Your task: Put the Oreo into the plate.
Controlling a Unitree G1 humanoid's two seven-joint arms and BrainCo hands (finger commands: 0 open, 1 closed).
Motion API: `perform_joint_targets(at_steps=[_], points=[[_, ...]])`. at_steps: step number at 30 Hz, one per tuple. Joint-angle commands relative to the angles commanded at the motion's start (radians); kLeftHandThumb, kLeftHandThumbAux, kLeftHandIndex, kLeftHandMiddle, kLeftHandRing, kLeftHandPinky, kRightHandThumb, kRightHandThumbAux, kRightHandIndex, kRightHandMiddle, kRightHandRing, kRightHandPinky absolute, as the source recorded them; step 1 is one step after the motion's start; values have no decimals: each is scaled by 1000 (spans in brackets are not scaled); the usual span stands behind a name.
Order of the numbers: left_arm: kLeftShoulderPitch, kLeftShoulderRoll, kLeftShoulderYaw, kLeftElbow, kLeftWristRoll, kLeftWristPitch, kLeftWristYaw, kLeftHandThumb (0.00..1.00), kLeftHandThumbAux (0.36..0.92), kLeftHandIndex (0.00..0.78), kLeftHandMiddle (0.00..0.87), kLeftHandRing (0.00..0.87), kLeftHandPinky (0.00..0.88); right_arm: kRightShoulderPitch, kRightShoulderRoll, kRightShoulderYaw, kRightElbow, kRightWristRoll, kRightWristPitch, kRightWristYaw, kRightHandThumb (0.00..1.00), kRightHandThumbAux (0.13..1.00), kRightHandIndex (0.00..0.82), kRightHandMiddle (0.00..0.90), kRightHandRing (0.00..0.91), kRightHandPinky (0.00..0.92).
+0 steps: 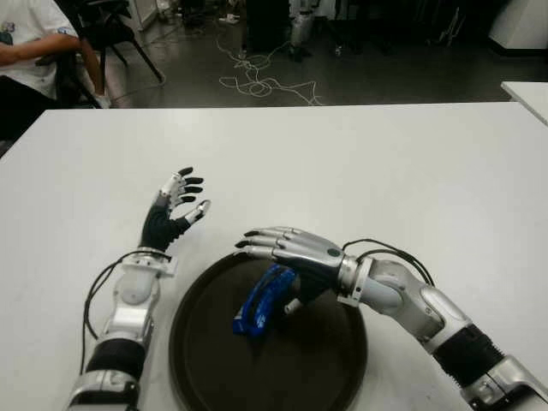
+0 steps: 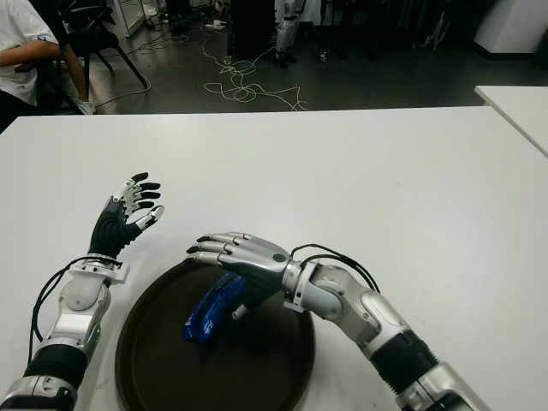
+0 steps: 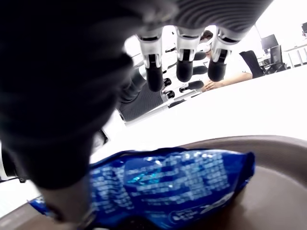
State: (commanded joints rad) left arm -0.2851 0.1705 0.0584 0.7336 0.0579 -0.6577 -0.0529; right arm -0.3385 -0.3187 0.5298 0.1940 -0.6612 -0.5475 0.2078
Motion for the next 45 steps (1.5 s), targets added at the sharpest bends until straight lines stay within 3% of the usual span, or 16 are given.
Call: perform_joint_targets(at_steps=[6, 11, 17, 21, 24, 26, 28, 32, 34, 38, 41, 45], points=[[-8, 1, 3, 21, -2, -16, -2, 114, 665, 144, 259, 252, 241, -15, -4, -3, 15, -11, 4, -2, 22, 826, 23, 0, 0, 0], [-13, 0, 6, 34, -2, -22, 2, 130, 677, 147, 254, 250, 240, -29, -13, -11, 23, -13, 10, -1, 39, 824, 15, 0, 0, 0], [-22, 2, 7, 55, 1, -28, 8, 145, 680, 147, 259, 259, 260, -57, -36, -54, 45, 26, 19, 10, 34, 805, 9, 0, 0, 0], [-31, 5, 7, 70, 2, -33, 6, 145, 670, 144, 256, 259, 259, -105, -73, -105, 97, 73, 4, 26, 15, 804, 10, 0, 0, 0], [-35, 7, 8, 79, -2, -34, -1, 141, 659, 144, 250, 256, 259, -176, -108, -153, 218, 141, -20, 51, 4, 808, 15, 0, 0, 0], [-37, 8, 8, 82, -6, -33, -9, 141, 661, 146, 251, 256, 259, -240, -96, -177, 376, 200, -40, 74, 2, 816, 24, 12, 7, 24], [-39, 9, 8, 83, -8, -32, -14, 136, 671, 149, 253, 256, 263, -299, -61, -195, 534, 245, -42, 87, 0, 831, 38, 45, 39, 73], [-39, 10, 7, 80, -10, -29, -22, 111, 685, 149, 255, 255, 267, -346, 18, -246, 767, 285, -5, 8, 0, 845, 68, 119, 125, 162], [-37, 10, 7, 76, -11, -29, -25, 99, 685, 148, 254, 253, 264, -357, 44, -282, 821, 311, 35, -38, 0, 842, 90, 155, 169, 201], [-37, 8, 7, 76, -8, -36, -23, 92, 688, 148, 253, 253, 261, -419, 117, -454, 948, 488, 208, -43, 0, 841, 129, 215, 244, 302], [-38, 6, 7, 75, -8, -33, -23, 94, 692, 151, 255, 257, 263, -437, 131, -564, 982, 609, 289, -8, 0, 855, 148, 253, 292, 370], [-37, 5, 6, 76, -9, -32, -26, 88, 693, 155, 261, 268, 279, -460, 140, -651, 1029, 699, 358, -1, 0, 870, 168, 301, 352, 432]])
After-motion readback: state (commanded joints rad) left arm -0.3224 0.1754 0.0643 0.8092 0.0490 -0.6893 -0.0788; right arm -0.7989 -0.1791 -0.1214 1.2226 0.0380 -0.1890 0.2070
